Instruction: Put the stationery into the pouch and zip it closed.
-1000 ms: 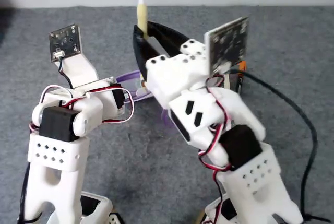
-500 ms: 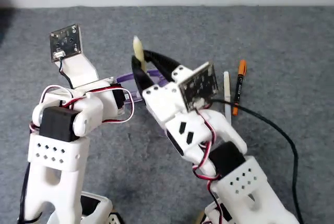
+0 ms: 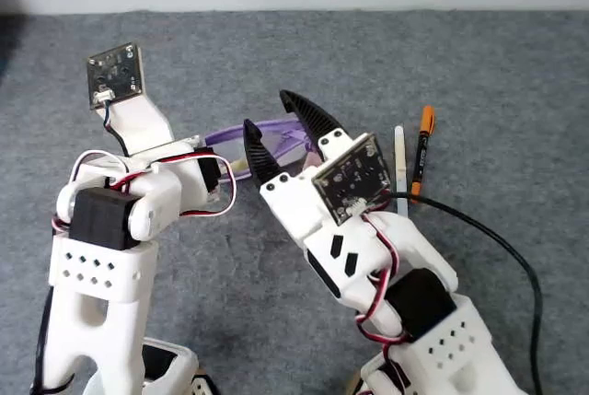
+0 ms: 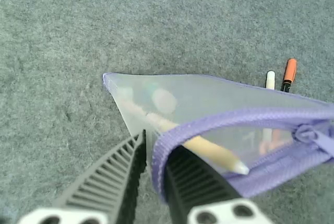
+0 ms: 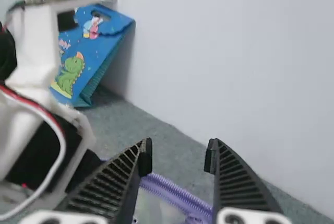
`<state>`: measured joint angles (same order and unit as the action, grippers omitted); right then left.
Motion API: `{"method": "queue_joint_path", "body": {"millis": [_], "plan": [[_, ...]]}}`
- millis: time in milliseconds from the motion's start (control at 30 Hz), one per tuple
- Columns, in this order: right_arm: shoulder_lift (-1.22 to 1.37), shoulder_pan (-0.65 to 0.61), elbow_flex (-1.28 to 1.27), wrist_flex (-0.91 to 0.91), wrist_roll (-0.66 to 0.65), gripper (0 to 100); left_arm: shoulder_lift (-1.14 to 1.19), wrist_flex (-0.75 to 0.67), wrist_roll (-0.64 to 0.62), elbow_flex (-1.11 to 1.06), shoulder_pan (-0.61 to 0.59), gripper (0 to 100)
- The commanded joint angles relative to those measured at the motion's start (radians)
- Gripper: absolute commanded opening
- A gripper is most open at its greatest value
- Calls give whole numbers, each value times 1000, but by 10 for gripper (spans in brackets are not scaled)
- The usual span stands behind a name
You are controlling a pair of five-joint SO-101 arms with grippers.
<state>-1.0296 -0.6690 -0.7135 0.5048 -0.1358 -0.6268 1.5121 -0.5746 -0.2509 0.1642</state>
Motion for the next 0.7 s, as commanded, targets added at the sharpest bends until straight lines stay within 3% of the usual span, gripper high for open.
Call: {"method": "queue_joint_path", "body": {"millis": [0, 100, 233, 367, 667], "plan": [[-19, -5, 83, 5, -14, 99, 0, -31, -12, 51, 0, 12], [-21, 5, 101, 7, -14, 13, 0, -31, -12, 51, 0, 12], [-15, 145, 109, 54, 32, 12, 0, -31, -12, 51, 0, 12], [-7, 300, 124, 208, 169, 8, 0, -31, -12, 51, 0, 12], [257, 499, 405, 588, 315, 8, 0, -31, -12, 51, 0, 12]]}}
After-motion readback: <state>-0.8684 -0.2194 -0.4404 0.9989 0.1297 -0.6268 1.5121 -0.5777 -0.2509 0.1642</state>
